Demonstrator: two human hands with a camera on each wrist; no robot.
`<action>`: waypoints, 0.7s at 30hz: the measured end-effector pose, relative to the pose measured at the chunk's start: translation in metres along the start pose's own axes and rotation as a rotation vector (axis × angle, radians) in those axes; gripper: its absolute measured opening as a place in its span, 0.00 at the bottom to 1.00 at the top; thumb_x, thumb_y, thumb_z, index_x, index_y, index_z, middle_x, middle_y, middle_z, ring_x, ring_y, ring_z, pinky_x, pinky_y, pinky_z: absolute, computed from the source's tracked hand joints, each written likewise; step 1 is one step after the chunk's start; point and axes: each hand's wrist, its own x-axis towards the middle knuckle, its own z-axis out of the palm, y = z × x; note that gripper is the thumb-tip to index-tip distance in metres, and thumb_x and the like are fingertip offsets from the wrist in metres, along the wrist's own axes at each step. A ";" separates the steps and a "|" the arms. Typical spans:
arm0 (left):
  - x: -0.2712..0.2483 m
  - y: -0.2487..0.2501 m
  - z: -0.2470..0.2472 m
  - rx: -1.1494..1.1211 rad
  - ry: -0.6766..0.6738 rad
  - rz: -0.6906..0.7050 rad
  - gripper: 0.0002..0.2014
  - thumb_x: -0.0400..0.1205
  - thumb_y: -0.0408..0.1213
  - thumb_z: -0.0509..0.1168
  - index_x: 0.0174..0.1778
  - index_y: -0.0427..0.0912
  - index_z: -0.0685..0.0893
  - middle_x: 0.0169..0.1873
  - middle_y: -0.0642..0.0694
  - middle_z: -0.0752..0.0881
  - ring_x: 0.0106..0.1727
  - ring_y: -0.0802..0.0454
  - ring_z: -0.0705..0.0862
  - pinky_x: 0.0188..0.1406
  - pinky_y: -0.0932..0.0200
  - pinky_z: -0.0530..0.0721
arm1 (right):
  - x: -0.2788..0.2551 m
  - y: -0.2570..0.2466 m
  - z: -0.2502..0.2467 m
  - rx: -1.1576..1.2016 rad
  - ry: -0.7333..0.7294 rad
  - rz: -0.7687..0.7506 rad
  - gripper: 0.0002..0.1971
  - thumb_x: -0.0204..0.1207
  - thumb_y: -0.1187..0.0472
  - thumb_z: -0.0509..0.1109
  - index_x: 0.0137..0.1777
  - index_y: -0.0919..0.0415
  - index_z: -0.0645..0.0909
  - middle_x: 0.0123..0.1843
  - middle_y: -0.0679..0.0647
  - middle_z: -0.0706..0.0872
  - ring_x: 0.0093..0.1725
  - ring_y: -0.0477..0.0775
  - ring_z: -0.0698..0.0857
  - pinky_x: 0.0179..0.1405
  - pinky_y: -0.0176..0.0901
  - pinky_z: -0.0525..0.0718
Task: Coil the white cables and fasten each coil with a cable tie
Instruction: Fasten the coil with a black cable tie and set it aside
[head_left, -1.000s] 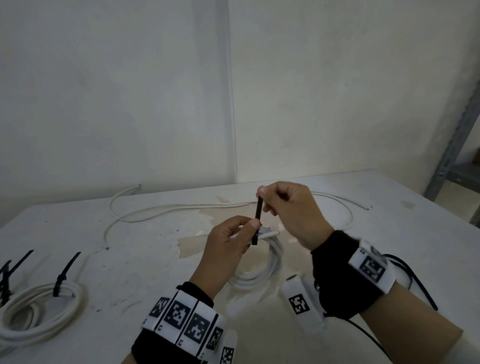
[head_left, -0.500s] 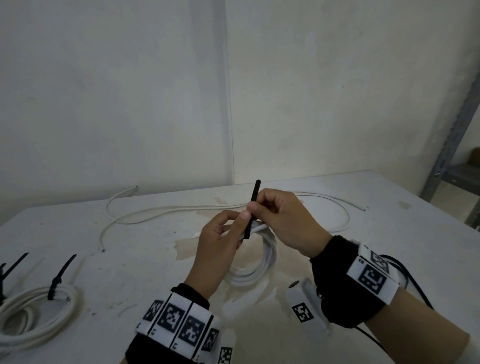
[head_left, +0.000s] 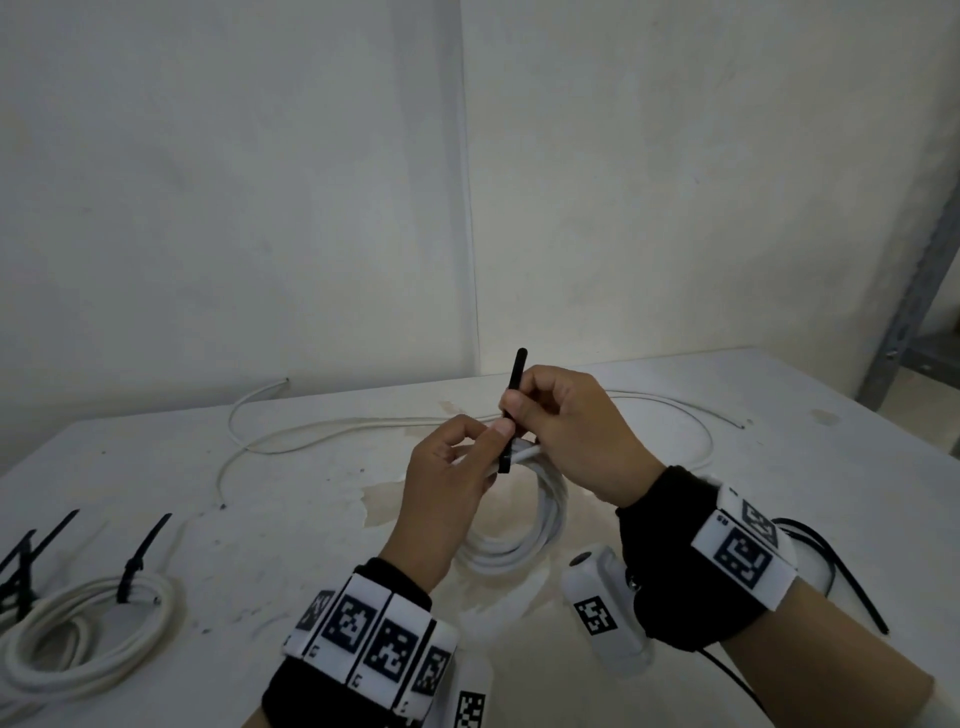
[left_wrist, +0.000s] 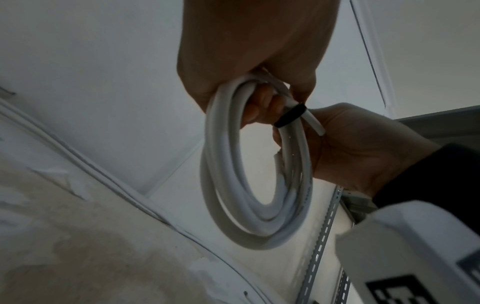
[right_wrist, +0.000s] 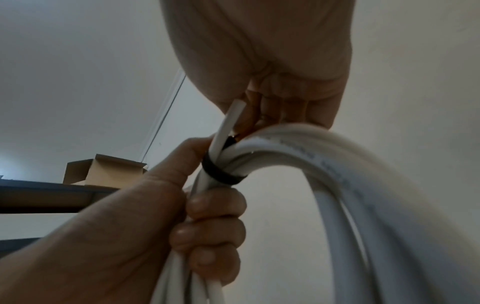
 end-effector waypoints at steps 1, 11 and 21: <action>0.000 0.001 0.001 0.010 0.006 0.010 0.11 0.81 0.35 0.64 0.33 0.34 0.78 0.13 0.57 0.76 0.16 0.65 0.71 0.17 0.75 0.67 | 0.001 -0.002 0.001 -0.009 0.020 -0.004 0.09 0.78 0.67 0.66 0.37 0.71 0.79 0.34 0.61 0.82 0.36 0.55 0.78 0.39 0.45 0.77; 0.002 0.004 -0.001 0.024 0.008 0.021 0.17 0.81 0.39 0.63 0.27 0.41 0.72 0.13 0.57 0.73 0.17 0.64 0.69 0.18 0.75 0.66 | 0.007 -0.004 0.005 -0.049 0.088 -0.076 0.11 0.77 0.66 0.66 0.32 0.63 0.75 0.29 0.54 0.78 0.31 0.49 0.74 0.34 0.38 0.73; 0.005 -0.003 0.001 0.103 0.036 0.038 0.17 0.80 0.39 0.66 0.25 0.42 0.73 0.19 0.53 0.78 0.21 0.62 0.72 0.23 0.70 0.69 | 0.005 0.009 0.011 -0.100 0.204 -0.156 0.19 0.76 0.67 0.67 0.27 0.51 0.70 0.22 0.46 0.76 0.24 0.43 0.74 0.26 0.28 0.70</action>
